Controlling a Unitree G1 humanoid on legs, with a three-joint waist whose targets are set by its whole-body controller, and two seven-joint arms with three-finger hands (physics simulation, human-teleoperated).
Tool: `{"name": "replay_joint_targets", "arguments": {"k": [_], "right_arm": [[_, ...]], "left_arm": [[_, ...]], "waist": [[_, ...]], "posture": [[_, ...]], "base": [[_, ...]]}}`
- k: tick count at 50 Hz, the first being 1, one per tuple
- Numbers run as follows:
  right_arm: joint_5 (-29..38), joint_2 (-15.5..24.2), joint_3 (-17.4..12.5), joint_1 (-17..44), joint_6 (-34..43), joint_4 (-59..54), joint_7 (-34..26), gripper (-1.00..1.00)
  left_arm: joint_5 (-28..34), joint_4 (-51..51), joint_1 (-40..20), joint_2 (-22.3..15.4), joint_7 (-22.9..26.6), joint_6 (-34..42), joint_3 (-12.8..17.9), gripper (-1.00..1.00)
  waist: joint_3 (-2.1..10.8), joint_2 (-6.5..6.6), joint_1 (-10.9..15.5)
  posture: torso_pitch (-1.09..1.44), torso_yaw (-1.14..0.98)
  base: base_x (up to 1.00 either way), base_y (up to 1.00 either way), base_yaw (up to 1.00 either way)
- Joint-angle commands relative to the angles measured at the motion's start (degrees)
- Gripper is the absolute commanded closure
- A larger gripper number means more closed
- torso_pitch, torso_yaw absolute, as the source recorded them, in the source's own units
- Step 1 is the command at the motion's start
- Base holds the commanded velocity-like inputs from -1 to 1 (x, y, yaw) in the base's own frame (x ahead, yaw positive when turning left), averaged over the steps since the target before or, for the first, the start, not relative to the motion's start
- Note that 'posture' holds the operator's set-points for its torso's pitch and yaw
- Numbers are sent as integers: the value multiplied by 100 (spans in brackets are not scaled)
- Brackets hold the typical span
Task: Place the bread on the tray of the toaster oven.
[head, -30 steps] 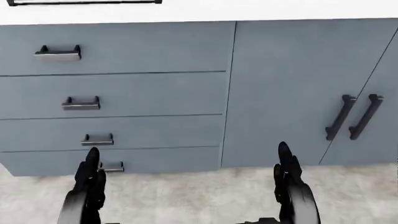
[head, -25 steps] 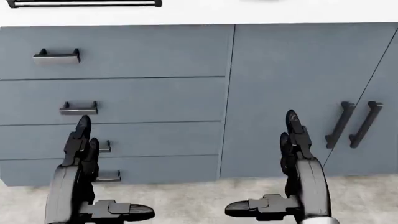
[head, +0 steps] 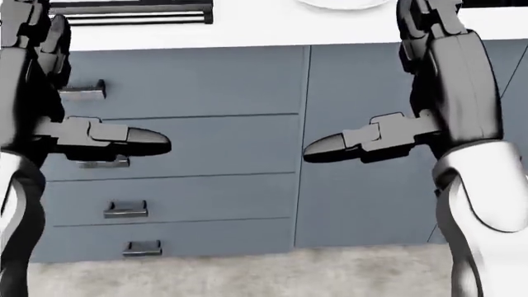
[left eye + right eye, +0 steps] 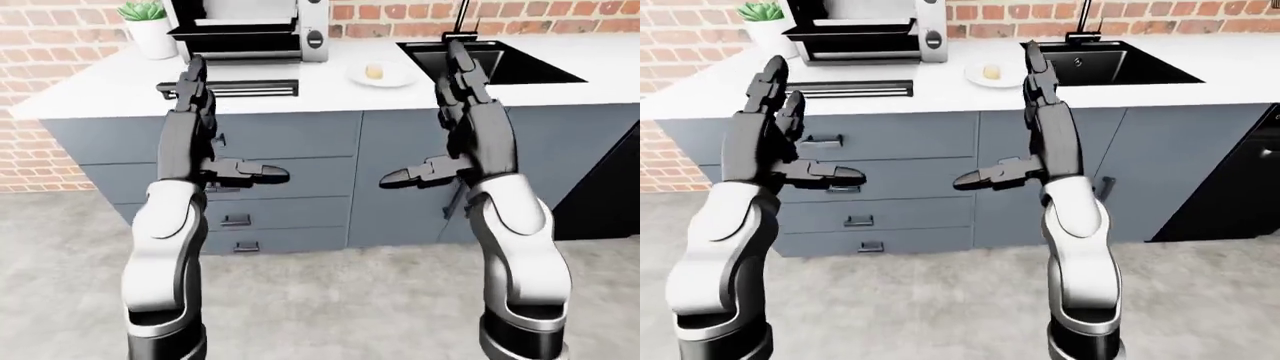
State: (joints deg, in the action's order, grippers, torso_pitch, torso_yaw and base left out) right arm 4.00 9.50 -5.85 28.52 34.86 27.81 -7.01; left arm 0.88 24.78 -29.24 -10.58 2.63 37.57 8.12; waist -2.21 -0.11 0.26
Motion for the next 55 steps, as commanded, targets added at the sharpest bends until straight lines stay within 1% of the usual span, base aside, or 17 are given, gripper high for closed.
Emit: {"name": "replay_joint_targets", "arguments": {"k": [1, 5, 10, 15, 17, 19, 26, 28, 30, 31, 33, 40, 42, 44, 45, 47, 55], "right_arm": [[-2, 40, -57, 241, -32, 289, 25, -100], [13, 43, -33, 354, 64, 445, 26, -100], [-100, 1, -41, 472, 61, 525, 142, -100], [-144, 83, -53, 578, 280, 695, 135, -100], [-164, 93, -52, 592, 307, 736, 130, -100], [-171, 89, -28, 595, 335, 721, 133, -100], [-227, 180, -70, 812, 490, 800, 114, -100], [-230, 229, -93, 897, 561, 833, 107, -100], [-229, 249, -92, 941, 571, 831, 109, -100], [-203, 267, -76, 965, 590, 833, 109, -100], [-209, 289, -72, 1029, 613, 863, 70, -100], [-255, 285, -142, 929, 454, 833, 80, -100], [-254, 282, -125, 951, 456, 821, 98, -100], [-232, 286, -101, 958, 447, 785, 98, -100], [-212, 281, -86, 923, 396, 747, 95, -100], [-214, 251, -78, 928, 408, 766, 94, -100], [-148, 210, -49, 897, 302, 667, 104, -100]], "left_arm": [[-21, 322, -168, -27, -40, -73, -19, -100], [-141, 695, -336, -146, -132, 253, 125, -100], [-243, 881, -428, -199, -262, 334, 153, -100], [-265, 1003, -513, -267, -336, 450, 164, -100], [-275, 1110, -574, -298, -354, 566, 156, -100], [-231, 1155, -673, -372, -384, 615, 181, -100], [-379, 1595, -1082, -637, -335, 1179, 312, -100], [-400, 1662, -1203, -738, -335, 1320, 350, -100], [-412, 1700, -1277, -803, -329, 1397, 359, -100], [-433, 1765, -1335, -831, -326, 1494, 377, -100], [-461, 1884, -1424, -897, -310, 1653, 394, -100], [-412, 1908, -1414, -904, -311, 1629, 322, -100], [-403, 1956, -1460, -918, -290, 1699, 334, -100], [-402, 2035, -1563, -992, -255, 1821, 376, -100], [-370, 2046, -1595, -1054, -245, 1832, 402, -100], [-345, 2070, -1583, -1109, -196, 1848, 436, -100], [-334, 2181, -1534, -1192, -180, 1851, 483, -100]], "waist": [[40, 15, -9], [-18, -112, -8], [49, -91, -24], [-14, 245, -80], [119, 471, -107], [-16, 468, -75], [0, 145, 45], [25, -13, 84], [118, -312, 107], [107, -228, 64], [-14, -293, 50], [-62, -5, -56], [-21, 168, -94], [107, 498, -127], [100, 380, -82], [-12, 468, -73], [9, 105, 58]], "posture": [[0, 0], [0, 0], [0, 0], [0, 0], [0, 0], [0, 0], [0, 0], [0, 0], [0, 0], [0, 0], [0, 0], [0, 0], [0, 0], [0, 0], [0, 0], [0, 0], [0, 0]], "base": [[34, 0, 0], [35, 0, 0], [35, 0, 0], [34, 0, 0], [36, 0, 0], [35, 0, 0], [34, 0, 0], [34, 0, 0], [34, 0, 0], [34, 0, 0], [35, 0, 0], [34, 0, 0], [34, 0, 0], [35, 0, 0], [34, 0, 0], [35, 0, 0], [32, 0, 0]]}}
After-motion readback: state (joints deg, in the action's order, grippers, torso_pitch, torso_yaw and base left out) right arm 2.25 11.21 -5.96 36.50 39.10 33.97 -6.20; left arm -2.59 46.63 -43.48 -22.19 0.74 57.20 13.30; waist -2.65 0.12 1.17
